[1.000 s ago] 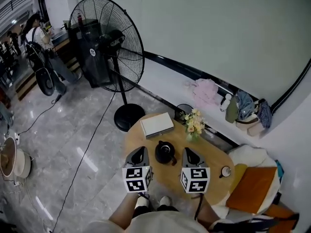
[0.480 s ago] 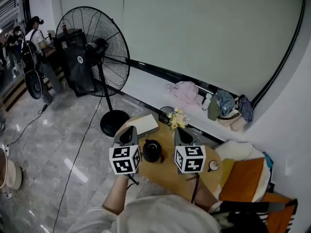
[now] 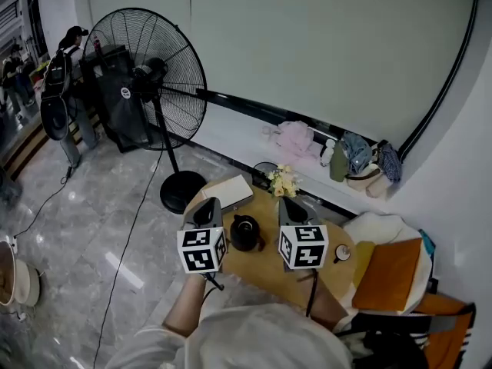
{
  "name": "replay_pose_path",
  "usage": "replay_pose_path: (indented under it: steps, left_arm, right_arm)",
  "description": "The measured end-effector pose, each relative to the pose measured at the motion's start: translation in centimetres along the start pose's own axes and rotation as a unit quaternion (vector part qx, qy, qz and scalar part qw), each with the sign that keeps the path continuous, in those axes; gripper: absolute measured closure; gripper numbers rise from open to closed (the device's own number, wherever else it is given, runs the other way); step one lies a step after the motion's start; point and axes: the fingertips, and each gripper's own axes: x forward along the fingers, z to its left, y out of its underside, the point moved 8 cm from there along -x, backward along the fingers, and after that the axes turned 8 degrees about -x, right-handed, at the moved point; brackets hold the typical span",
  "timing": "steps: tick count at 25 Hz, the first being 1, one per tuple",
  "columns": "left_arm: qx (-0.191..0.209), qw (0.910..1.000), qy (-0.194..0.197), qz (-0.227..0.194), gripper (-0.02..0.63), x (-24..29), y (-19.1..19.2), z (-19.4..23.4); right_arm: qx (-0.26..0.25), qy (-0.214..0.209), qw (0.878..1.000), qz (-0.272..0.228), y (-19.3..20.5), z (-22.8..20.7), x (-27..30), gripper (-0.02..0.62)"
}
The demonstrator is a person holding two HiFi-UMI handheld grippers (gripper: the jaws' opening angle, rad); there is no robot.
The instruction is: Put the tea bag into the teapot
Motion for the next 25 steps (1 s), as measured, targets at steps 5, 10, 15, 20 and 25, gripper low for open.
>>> replay_pose_path:
  steps: [5,10,15,20,25]
  left_arm:
    - [0.006,0.9999,0.009,0.001,0.591,0.0,0.2,-0.2]
    - [0.005,0.9999,0.011,0.002,0.589,0.1,0.6,-0.5]
    - [0.001,1.0,0.008,0.003,0.591,0.0,0.8,-0.6]
    - [-0.005,1.0,0.004,0.005,0.591,0.2,0.8,-0.4]
    - [-0.007,1.0,0.002,0.005,0.59,-0.2,0.9,-0.4]
  right_arm:
    - [0.004,0.01,1.0,0.002,0.4,0.1,-0.6,0.561]
    - [0.014,0.018,1.0,0.003,0.9,-0.4,-1.0,0.561]
    - [0.013,0.018,1.0,0.007,1.2,-0.4,-1.1,0.561]
    - [0.008,0.017,1.0,0.011,1.1,-0.3,-0.9,0.561]
    - [0.004,0.016,1.0,0.013,1.1,-0.1,-1.2,0.561]
